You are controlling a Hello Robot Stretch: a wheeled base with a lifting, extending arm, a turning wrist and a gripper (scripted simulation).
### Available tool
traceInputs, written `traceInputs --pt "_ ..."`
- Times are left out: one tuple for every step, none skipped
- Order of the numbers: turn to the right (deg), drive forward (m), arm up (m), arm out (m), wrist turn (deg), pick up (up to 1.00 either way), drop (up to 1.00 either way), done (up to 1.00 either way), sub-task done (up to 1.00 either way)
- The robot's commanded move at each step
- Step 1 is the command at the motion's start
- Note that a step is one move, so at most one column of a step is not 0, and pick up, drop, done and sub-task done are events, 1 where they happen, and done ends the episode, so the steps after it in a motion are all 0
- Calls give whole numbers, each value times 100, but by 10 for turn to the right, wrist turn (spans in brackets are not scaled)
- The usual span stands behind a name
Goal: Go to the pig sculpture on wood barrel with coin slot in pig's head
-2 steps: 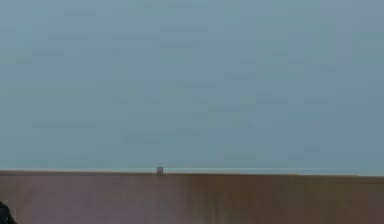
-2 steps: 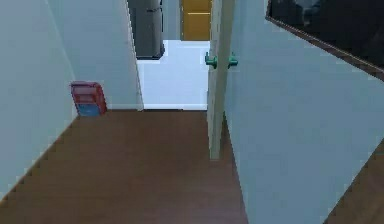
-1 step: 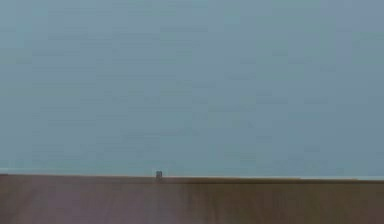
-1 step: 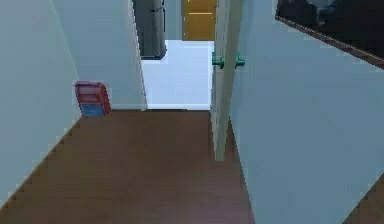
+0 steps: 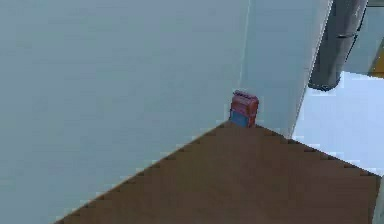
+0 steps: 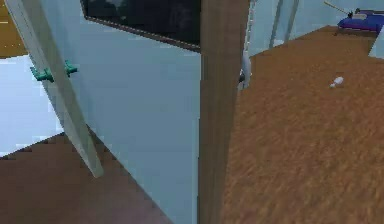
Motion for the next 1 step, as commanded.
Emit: traceInputs --pt "390 0 0 0 0 0 0 0 0"
